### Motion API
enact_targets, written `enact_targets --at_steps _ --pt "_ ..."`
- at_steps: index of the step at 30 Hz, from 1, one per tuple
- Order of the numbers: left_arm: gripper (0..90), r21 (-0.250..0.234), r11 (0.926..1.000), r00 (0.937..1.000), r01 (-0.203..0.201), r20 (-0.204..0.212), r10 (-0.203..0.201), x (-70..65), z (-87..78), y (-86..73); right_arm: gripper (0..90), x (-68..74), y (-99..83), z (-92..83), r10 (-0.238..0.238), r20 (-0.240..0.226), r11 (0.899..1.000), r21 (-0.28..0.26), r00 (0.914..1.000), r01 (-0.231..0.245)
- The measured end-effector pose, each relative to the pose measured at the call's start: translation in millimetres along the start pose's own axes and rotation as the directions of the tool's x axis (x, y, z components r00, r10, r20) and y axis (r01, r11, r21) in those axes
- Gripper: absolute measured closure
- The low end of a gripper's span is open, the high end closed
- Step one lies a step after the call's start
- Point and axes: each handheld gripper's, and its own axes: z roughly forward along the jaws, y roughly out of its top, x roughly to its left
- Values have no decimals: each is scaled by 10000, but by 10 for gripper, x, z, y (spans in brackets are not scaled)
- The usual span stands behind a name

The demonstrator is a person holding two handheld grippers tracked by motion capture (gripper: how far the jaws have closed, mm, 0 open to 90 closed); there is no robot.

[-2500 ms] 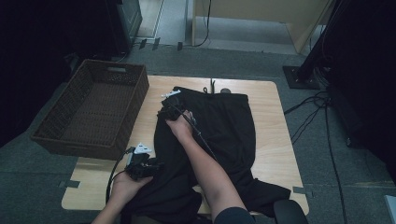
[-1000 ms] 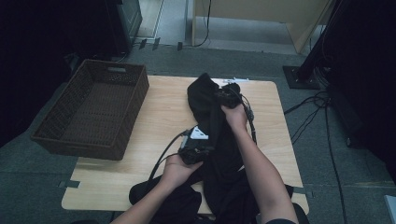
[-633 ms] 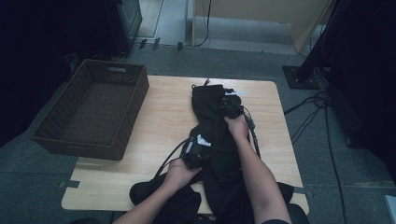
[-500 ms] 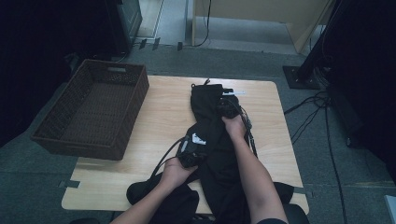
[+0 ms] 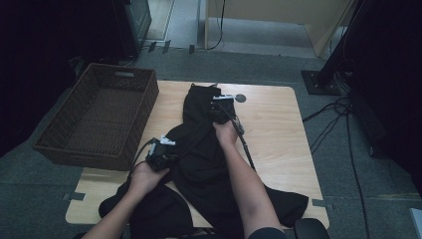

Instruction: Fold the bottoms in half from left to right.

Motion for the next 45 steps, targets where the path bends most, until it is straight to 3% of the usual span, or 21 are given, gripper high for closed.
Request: enact_targets --at_steps 3,5,7,11,16,19,23,25,27,30,32,34,38,42,45 --pt "890 -40 9995 9995 327 -1 -327 106 -43 -45 838 171 -11 66 -177 -133 9993 -320 9998 172" --pt "892 -59 9986 9983 533 243 -532 103 -57 -40 842 184 -8 90 -241 -224 9992 -310 9995 234" --pt "898 -359 9981 9978 508 443 -492 42 -116 -10 849 142 62 70 54 -508 10000 -46 9987 -56" --pt "900 -1336 9910 9958 -7 902 129 -243 -370 172 854 63 269 -165 66 -1174 9954 -943 9931 -178" --pt "900 -2513 9660 9826 -612 1551 1026 -755 -564 458 852 -107 571 -605 -7 -1802 9778 -2062 9836 -370" --pt "894 -2357 9690 9755 -739 1847 1193 -942 -438 533 840 -230 566 -681 -113 -1394 9837 -1791 9902 -140" --pt "878 -1580 9847 9695 -731 2202 1073 -1019 -116 525 810 -413 357 -562 -124 -356 9935 -1133 9993 83" --pt "807 -914 9923 9657 -832 2384 1030 -1014 33 503 781 -510 219 -458 3 15 9987 -510 10000 -2" --pt "673 -622 9937 9644 -927 2426 1052 -999 87 481 730 -576 114 -397 111 229 9997 -204 9997 -106" --pt "542 -926 9911 9650 -954 2356 1149 -929 -8 494 607 -614 82 -463 236 215 9985 -504 9995 -225" --pt "495 -1117 9898 9665 -885 2309 1125 -848 -112 536 592 -597 120 -584 176 30 9962 -855 9998 -173" --pt "485 -1209 9882 9720 -943 2033 1177 -745 -200 581 609 -544 151 -720 -161 -74 9936 -1124 9998 151" --pt "500 -1396 9889 9804 -510 1815 762 -498 -271 631 617 -331 100 -879 -769 -643 9908 -1163 9950 690" --pt "566 -1224 9912 9892 -508 1302 668 -315 -171 629 765 -98 -46 -803 -1294 -808 9891 -807 9883 1229" --pt "685 -1207 9919 9920 -394 1146 534 -211 -65 614 823 26 -140 -682 -1146 -1065 9928 -458 9877 1103"
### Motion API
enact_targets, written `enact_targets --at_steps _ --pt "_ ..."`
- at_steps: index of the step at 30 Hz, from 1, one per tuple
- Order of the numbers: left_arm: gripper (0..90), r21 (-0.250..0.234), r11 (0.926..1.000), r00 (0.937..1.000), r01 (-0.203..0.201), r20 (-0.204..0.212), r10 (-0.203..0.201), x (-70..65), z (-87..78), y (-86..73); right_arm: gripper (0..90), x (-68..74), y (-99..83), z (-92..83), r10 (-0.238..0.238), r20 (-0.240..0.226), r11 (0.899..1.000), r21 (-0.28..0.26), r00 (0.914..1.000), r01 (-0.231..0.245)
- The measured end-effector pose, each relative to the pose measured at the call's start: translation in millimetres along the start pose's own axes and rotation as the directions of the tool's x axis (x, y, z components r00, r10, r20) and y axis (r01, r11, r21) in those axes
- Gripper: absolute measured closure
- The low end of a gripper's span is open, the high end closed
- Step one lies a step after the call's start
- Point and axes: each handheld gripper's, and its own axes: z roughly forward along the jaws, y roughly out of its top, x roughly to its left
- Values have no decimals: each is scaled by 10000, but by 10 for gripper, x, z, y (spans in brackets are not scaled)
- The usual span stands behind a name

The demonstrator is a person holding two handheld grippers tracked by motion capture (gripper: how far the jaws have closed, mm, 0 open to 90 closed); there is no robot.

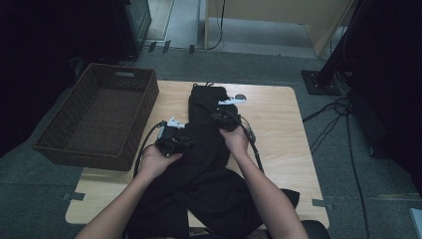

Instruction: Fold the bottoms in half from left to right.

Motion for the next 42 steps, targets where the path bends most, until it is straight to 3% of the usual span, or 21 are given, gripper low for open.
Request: enact_targets --at_steps 3,6,7,8,14,18,20,24,26,28,29,31,34,37,40,42 --pt "800 132 9999 9999 -36 -125 38 59 110 -31 832 143 -77 97 240 -255 9997 85 9994 -238" --pt "821 536 9986 9999 -36 -141 43 97 213 -66 836 236 -188 146 -198 0 9983 553 9998 197" --pt "820 597 9982 9999 -16 -147 25 113 227 -79 837 239 -236 133 -693 241 9958 623 9973 677" --pt "817 574 9984 9999 7 -130 0 138 229 -101 841 224 -287 101 -949 384 9939 593 9947 925" --pt "778 835 9958 9992 368 -174 -355 237 242 -202 851 -82 -534 -176 -638 887 9948 854 9940 562" --pt "731 807 9961 9994 356 -1 -357 216 188 -268 838 -227 -644 -341 -533 1192 9950 900 9914 426" --pt "681 855 9957 9990 362 231 -383 164 169 -294 798 -239 -678 -407 -390 1087 9964 794 9933 305" --pt "643 953 9954 9986 120 501 -168 17 140 -322 769 -3 -712 -563 -649 452 9975 295 9969 636" --pt "647 1104 9939 9985 26 537 -86 -47 166 -345 765 156 -766 -586 -1020 130 9946 204 9947 1018" --pt "648 1388 9900 9995 -258 199 232 -99 242 -386 766 265 -836 -560 -1141 -161 9928 347 9933 1146" --pt "650 1251 9917 9995 -295 138 280 -105 249 -398 768 303 -881 -529 -1222 -185 9912 492 9923 1229" --pt "662 1128 9936 9999 -23 121 9 -92 273 -377 773 306 -933 -480 -1281 -134 9889 740 9917 1288" --pt "673 1190 9929 10000 26 32 -30 -67 313 -316 807 229 -967 -418 -1061 -167 9917 720 9942 1070" --pt "701 1128 9936 9999 -2 -168 21 -8 391 -215 826 134 -880 -339 -1075 83 9918 704 9942 1066" --pt "714 1014 9935 9985 511 -248 -488 107 499 -65 837 30 -772 -216 -1088 430 9929 522 9931 1065" --pt "715 912 9941 9977 590 -383 -557 164 563 19 837 -34 -694 -134 -830 509 9958 428 9952 808"
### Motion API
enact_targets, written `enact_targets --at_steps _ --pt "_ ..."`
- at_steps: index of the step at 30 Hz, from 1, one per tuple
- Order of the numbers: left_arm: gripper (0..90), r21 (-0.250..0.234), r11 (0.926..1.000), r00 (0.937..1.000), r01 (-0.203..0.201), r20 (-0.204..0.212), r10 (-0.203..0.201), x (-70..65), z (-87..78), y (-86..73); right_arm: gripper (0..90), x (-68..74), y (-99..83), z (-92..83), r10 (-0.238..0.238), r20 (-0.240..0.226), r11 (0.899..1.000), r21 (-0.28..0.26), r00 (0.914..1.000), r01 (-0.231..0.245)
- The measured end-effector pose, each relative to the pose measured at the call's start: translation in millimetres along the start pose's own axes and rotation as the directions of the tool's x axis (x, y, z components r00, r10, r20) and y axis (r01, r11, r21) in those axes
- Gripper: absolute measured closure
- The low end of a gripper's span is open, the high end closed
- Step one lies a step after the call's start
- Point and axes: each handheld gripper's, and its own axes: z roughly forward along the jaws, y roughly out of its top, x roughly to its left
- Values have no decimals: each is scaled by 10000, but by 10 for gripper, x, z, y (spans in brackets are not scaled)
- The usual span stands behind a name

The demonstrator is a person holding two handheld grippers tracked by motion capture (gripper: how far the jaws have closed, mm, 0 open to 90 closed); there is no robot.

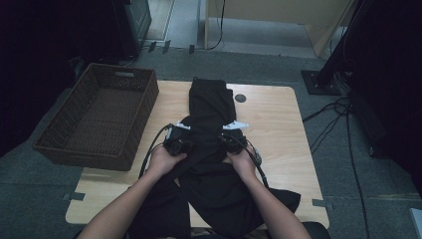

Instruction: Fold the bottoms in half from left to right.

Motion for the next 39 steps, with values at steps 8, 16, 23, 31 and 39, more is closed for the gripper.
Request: enact_targets --at_steps 8,16,23,31,39 --pt "654 -95 9999 9969 -34 -790 27 204 245 442 785 -265 354 409 -198 815 9987 -454 9965 236" --pt "536 -460 9989 10000 -1 -84 -3 221 -44 388 703 -330 419 213 924 126 9894 -1140 9956 -904" --pt "480 -911 9958 9980 0 623 57 87 -463 33 702 -130 227 -283 323 -355 9903 -1337 9988 -367" --pt "405 -607 9970 9952 -489 817 538 -70 -628 -391 671 206 -159 -493 -670 -1113 9950 -817 9915 581" --pt "520 -105 9984 9978 -564 349 567 -159 -310 -518 640 432 -332 -270 -1118 -1304 9937 -267 9851 1092"
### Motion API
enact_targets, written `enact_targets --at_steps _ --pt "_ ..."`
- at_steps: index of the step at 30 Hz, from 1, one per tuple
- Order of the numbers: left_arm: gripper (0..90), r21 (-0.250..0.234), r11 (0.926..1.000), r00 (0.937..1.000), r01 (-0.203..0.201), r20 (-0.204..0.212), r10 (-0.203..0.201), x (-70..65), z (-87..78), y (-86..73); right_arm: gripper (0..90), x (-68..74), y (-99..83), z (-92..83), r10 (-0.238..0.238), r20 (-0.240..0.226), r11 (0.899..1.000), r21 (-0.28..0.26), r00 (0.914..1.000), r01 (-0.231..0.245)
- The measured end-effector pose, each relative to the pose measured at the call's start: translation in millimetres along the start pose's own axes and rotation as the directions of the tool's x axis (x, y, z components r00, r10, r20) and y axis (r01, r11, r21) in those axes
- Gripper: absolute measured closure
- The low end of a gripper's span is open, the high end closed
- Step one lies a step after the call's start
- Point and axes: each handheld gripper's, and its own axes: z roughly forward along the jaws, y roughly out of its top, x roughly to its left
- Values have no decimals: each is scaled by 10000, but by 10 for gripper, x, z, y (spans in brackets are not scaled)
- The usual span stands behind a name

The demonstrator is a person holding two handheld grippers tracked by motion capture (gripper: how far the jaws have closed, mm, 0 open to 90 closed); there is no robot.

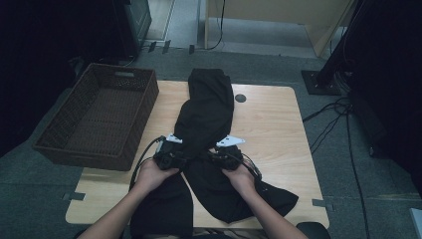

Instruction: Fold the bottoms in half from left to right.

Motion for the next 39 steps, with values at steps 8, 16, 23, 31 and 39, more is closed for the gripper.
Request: enact_targets --at_steps 8,16,23,31,39 --pt "636 -259 9996 9971 73 -755 -92 78 188 256 735 -112 101 168 -171 946 9991 -369 9954 207" --pt "495 -342 9981 9979 513 -389 -526 244 214 469 618 -461 312 365 906 1015 9955 -361 9907 -873" --pt "495 -184 9992 9987 350 -373 -356 246 227 392 656 -445 299 348 776 1282 9965 -415 9887 -729" --pt "460 -349 9993 9995 100 -287 -110 190 81 358 671 -411 196 229 941 959 9954 -296 9909 -916" --pt "408 -277 9996 9988 -91 -486 77 238 -105 189 662 -272 -53 -47 570 804 9983 -160 9951 -559"
